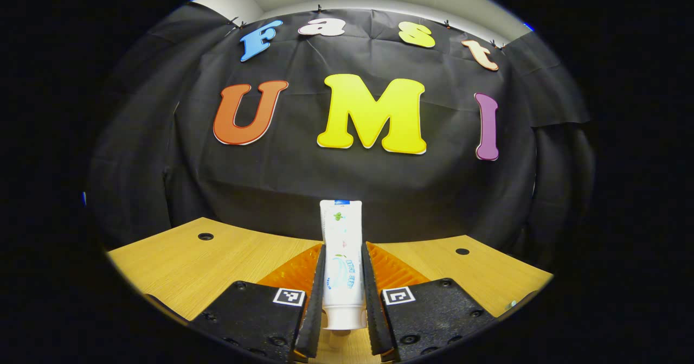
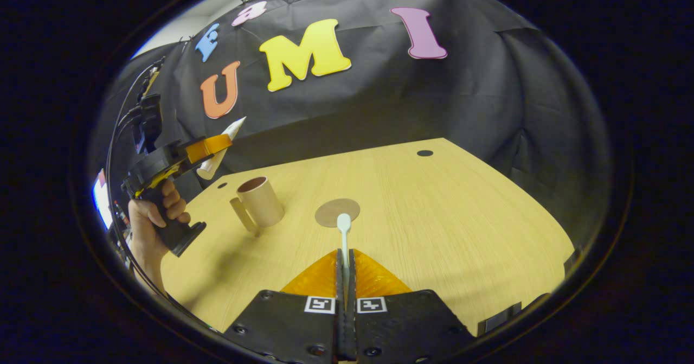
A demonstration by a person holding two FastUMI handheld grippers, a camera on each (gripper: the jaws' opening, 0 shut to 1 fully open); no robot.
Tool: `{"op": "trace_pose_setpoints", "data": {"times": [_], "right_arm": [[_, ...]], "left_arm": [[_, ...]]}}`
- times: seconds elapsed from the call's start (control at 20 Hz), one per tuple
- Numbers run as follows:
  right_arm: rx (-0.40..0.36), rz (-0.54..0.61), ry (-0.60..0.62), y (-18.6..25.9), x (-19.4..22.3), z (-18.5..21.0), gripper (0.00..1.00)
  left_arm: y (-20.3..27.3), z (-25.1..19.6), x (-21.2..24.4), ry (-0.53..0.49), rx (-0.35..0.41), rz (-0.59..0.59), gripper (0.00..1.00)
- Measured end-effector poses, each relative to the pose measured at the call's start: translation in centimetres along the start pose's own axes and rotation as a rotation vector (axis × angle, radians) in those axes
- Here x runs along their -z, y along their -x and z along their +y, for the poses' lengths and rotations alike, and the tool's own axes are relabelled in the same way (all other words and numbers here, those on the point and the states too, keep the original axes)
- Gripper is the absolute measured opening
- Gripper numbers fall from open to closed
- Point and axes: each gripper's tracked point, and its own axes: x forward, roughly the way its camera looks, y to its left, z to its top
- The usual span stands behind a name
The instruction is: Put the toothbrush and toothpaste on the desktop into the cup, then pick up the cup and place it on the coaster on the desktop.
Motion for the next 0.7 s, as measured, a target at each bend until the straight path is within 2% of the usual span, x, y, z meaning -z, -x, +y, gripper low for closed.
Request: {"op": "trace_pose_setpoints", "data": {"times": [0.7], "right_arm": [[-0.015, 0.020, -0.022, -1.3, 0.0, 0.6, 0.00]], "left_arm": [[-1.8, 0.0, 0.5, 0.001, 0.024, 0.008, 0.41]]}}
